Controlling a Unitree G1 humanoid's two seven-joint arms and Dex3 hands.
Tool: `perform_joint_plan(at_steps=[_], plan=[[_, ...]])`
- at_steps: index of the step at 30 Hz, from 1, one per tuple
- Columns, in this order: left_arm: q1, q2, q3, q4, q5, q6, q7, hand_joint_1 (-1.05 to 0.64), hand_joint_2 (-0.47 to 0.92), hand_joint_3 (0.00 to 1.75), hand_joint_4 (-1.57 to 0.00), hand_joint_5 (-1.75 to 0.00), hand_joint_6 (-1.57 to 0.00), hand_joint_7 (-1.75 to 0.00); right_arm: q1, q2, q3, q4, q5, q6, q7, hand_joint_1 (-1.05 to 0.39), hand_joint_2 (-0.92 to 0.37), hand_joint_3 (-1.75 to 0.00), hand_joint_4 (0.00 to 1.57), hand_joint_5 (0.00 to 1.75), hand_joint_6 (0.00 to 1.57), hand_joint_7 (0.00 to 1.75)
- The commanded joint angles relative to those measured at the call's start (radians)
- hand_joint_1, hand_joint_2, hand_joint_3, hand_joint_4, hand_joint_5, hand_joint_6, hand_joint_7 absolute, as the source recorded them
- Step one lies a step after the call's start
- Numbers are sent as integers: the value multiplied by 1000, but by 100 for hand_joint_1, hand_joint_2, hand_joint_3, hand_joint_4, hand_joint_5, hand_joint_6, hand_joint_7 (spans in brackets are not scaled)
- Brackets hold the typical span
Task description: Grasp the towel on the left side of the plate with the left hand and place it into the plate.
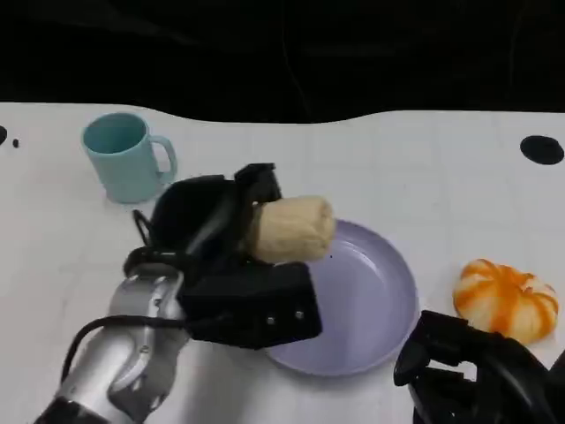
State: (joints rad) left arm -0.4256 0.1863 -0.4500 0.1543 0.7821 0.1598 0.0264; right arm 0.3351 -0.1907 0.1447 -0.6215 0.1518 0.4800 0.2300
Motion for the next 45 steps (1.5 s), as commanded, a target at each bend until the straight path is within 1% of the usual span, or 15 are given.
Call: perform_joint_plan(at_steps=[1, 6, 12, 14, 16, 17, 19, 20, 22, 23, 25, 27, 29, 31, 45], plan=[[-64, -46, -46, 13, 33, 50, -62, -24, 58, 86, -86, -175, -63, -172, 6, -4, -8, -22, 11, 13, -3, -4, -70, -103, 71, 175, 55, 161], [-102, -114, -85, 94, 38, 55, -38, -24, 64, 67, -84, -175, -67, -165, 12, -6, -3, -25, 7, 4, -2, -6, -70, -102, 72, 175, 56, 161], [-129, -165, -106, 165, 34, 33, -9, -25, 68, 67, -87, -175, -61, -174, 14, -6, 2, -30, 0, 5, -6, -7, -70, -102, 72, 175, 56, 162], [-132, -168, -111, 179, 31, 24, -9, -24, 67, 70, -89, -175, -64, -168, 17, -4, 2, -30, 3, -2, -5, -7, -70, -102, 72, 175, 57, 162], [-129, -164, -110, 185, 22, 10, -13, -23, 64, 74, -88, -175, -71, -143, 19, -2, 0, -34, 10, 3, -5, -6, -71, -102, 72, 175, 57, 161], [-128, -160, -109, 185, 16, 3, -24, -24, 65, 66, -85, -175, -79, -109, 18, -2, 0, -36, 11, 7, -5, -6, -71, -102, 72, 175, 56, 161], [-131, -148, -111, 180, 12, 6, -65, -27, 74, 49, -78, -170, -89, -67, 18, -3, 2, -39, 9, 12, -6, -6, -71, -102, 72, 175, 56, 161], [-135, -140, -117, 178, 16, 9, -89, -29, 83, 33, -69, -155, -90, -45, 18, -4, 2, -40, 9, 12, -5, -7, -70, -102, 72, 175, 56, 161], [-141, -123, -132, 166, 30, 20, -136, -32, 90, 21, -61, -143, -86, -27, 17, -5, 2, -41, 8, 13, -6, -7, -70, -102, 72, 175, 56, 161], [-144, -114, -140, 156, 39, 27, -160, -38, 91, 17, -55, -112, -74, -14, 16, -6, 2, -41, 7, 15, -6, -7, -70, -102, 72, 175, 56, 161], [-144, -101, -154, 129, 57, 48, -211, -47, 92, 14, -50, -75, -59, -4, 15, -8, 1, -42, 6, 15, -5, -7, -70, -102, 72, 175, 56, 161], [-145, -91, -164, 107, 66, 64, -258, -58, 92, 12, -41, -40, -40, -1, 16, -7, -1, -43, 8, 14, -4, -7, -70, -102, 72, 175, 56, 161], [-144, -82, -176, 88, 81, 78, -291, -70, 92, 13, -23, -20, -22, 0, 18, -4, -4, -41, 14, 10, -3, -6, -70, -102, 72, 175, 56, 161], [-141, -76, -184, 74, 96, 86, -305, -77, 92, 14, -14, -13, -15, 0, 19, -4, -5, -40, 14, 7, -2, -6, -70, -103, 72, 175, 56, 161], [-54, 10, -121, -96, 45, 14, -309, -90, 92, 20, -11, -14, -13, -2, 16, -4, -2, -40, 11, 15, -6, -6, -70, -103, 72, 175, 56, 162]])
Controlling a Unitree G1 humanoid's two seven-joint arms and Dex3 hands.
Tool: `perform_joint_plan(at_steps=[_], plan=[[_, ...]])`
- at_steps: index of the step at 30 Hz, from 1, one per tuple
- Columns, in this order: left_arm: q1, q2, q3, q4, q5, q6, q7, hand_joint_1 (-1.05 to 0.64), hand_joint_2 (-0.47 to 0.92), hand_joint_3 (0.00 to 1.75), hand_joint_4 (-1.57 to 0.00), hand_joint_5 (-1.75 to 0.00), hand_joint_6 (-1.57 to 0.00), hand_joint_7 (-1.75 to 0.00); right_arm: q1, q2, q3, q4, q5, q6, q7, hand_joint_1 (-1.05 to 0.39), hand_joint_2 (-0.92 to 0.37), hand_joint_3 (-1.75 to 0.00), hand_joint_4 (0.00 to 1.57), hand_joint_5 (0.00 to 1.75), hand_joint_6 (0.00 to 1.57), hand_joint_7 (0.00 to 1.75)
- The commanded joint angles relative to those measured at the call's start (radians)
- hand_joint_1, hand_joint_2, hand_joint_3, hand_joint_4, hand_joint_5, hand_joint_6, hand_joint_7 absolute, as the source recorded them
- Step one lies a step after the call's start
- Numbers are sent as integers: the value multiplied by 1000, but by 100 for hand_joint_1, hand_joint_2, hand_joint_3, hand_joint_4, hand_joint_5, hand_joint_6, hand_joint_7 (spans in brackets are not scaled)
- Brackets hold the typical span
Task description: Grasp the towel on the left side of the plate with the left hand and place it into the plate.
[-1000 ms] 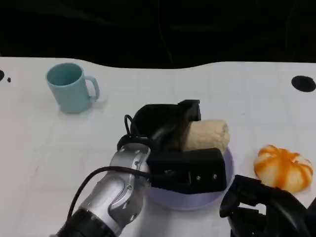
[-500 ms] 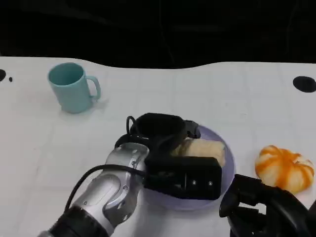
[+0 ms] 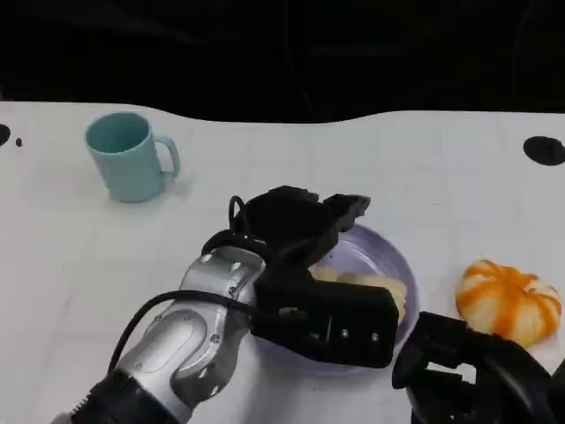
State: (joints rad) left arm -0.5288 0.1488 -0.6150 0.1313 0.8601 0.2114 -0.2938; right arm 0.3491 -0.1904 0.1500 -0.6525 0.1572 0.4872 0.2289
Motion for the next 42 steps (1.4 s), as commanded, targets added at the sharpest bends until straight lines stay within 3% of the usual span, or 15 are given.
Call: perform_joint_plan(at_steps=[1, 4, 9, 12, 15, 16, 18, 21, 23, 26, 31, 36, 42], plan=[[67, 61, 61, -99, -50, -52, 10, -89, 92, 20, -12, -15, -14, -2, 2, -5, -5, -9, 3, 6, -6, -6, -70, -103, 72, 175, 56, 162], [118, 102, 117, -174, -117, -89, -15, -78, 92, 22, -18, -20, -16, -3, 3, -6, -2, -7, -1, -1, -5, -6, -70, -103, 72, 175, 56, 162], [231, 119, 242, -289, -272, -117, -7, -51, 92, 21, -44, -40, -36, -12, 1, -4, 3, -10, 0, 10, -9, -7, -69, -104, 72, 175, 56, 162], [319, 114, 336, -328, -397, -176, 28, -31, 92, 9, -68, -73, -76, -19, 2, -6, 4, -9, -1, 5, -7, -6, -69, -104, 72, 175, 56, 162], [399, 96, 410, -362, -515, -228, 44, -18, 91, 12, -82, -96, -100, -26, 1, -6, 3, -10, 1, 11, -8, -6, -69, -104, 72, 175, 56, 162], [427, 87, 429, -379, -554, -234, 44, -16, 84, 29, -80, -106, -99, -36, 1, -4, 2, -9, 4, 11, -7, -6, -69, -105, 72, 175, 56, 162], [475, 76, 456, -410, -607, -247, 50, -11, 59, 84, -78, -122, -87, -73, 2, -2, 1, -9, 9, 11, -5, -5, -69, -105, 73, 175, 56, 162], [538, 58, 490, -455, -659, -247, 64, -7, 50, 108, -82, -133, -83, -101, 2, 0, 1, -11, 9, 15, -7, -4, -69, -106, 73, 175, 56, 162], [571, 44, 507, -472, -686, -249, 74, -6, 48, 112, -83, -134, -82, -106, 1, -1, 1, -11, 8, 15, -7, -4, -69, -106, 73, 175, 56, 162], [654, 13, 544, -519, -763, -239, 84, -1, 45, 128, -82, -153, -79, -127, 0, -3, 1, -10, 7, 16, -7, -6, -68, -105, 72, 175, 56, 162], [756, -14, 580, -599, -868, -177, 81, -9, 45, 134, -85, -172, -80, -139, -3, -5, 5, -12, 2, 20, -8, -6, -68, -105, 71, 175, 56, 162], [874, -46, 613, -694, -999, -64, 83, -9, 42, 144, -89, -175, -79, -160, -1, -2, 3, -8, 5, 13, -8, -5, -69, -105, 71, 175, 56, 162], [955, -73, 618, -784, -1141, 109, 104, -6, 45, 142, -89, -175, -75, -169, 4, -9, -15, 4, 11, -7, 4, -4, -68, -106, 72, 175, 56, 163]])
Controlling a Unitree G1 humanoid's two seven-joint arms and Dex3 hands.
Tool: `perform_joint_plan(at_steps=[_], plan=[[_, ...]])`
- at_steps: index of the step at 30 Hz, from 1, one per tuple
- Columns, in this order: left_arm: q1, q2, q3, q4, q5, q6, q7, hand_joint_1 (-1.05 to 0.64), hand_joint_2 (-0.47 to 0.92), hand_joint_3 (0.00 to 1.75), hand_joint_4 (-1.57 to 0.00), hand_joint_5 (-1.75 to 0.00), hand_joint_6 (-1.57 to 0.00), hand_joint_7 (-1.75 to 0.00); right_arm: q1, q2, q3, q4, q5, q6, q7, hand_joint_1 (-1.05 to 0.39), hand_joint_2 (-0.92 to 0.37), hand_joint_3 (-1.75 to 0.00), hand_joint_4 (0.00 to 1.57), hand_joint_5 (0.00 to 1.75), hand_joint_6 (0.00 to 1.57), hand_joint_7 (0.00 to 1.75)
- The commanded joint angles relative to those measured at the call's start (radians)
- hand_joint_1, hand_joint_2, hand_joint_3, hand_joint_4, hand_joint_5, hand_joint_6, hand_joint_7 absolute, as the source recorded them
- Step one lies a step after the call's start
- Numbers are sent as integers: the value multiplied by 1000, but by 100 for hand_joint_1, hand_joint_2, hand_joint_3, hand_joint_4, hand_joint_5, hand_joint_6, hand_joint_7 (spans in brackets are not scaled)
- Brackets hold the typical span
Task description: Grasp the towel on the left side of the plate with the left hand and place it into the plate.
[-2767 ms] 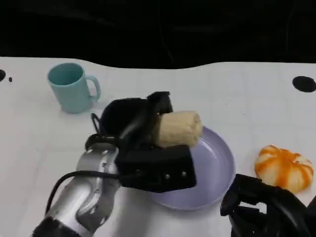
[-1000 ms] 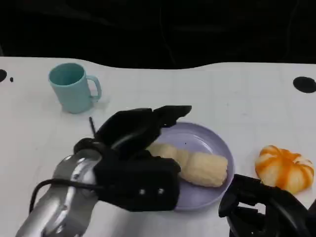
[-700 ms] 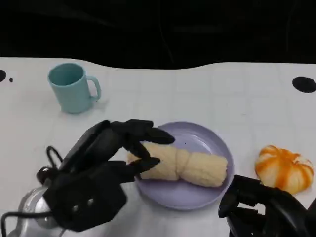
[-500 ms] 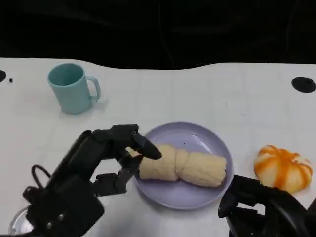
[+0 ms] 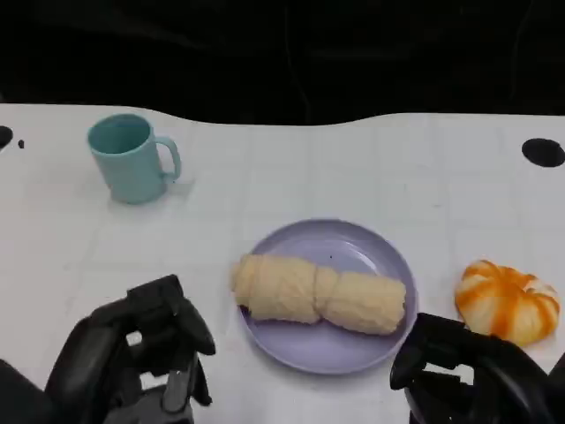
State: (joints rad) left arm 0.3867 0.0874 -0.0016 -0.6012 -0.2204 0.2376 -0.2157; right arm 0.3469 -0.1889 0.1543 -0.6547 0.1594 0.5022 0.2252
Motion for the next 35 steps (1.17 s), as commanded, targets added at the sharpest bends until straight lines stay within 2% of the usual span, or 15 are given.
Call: perform_joint_plan(at_steps=[1, 9, 17, 28, 35], plan=[[45, -14, 1, -56, -67, 95, 29, -6, 45, 143, -89, -175, -75, -171, 6, -11, -24, 10, 10, -26, 10, -4, -68, -107, 72, 175, 56, 163], [28, -43, -29, 36, -95, 67, 9, -7, 42, 145, -92, -175, -75, -172, 8, -20, -63, 35, 23, -45, 31, -1, -68, -108, 72, 175, 56, 163], [-14, -41, -32, 145, -88, -24, -12, -8, 41, 143, -90, -175, -75, -167, 14, -21, -72, 46, 16, -68, 33, 0, -66, -110, 73, 175, 56, 163], [18, -35, -50, 160, -84, -76, -19, -10, 40, 145, -91, -175, -78, -162, 19, -28, -61, 54, 0, -104, 38, -2, -63, -111, 76, 175, 59, 163], [27, -30, -55, 160, -80, -89, -17, -9, 42, 144, -91, -175, -79, -163, 22, -27, -61, 33, 3, -75, 28, -3, -61, -112, 76, 175, 61, 161]])
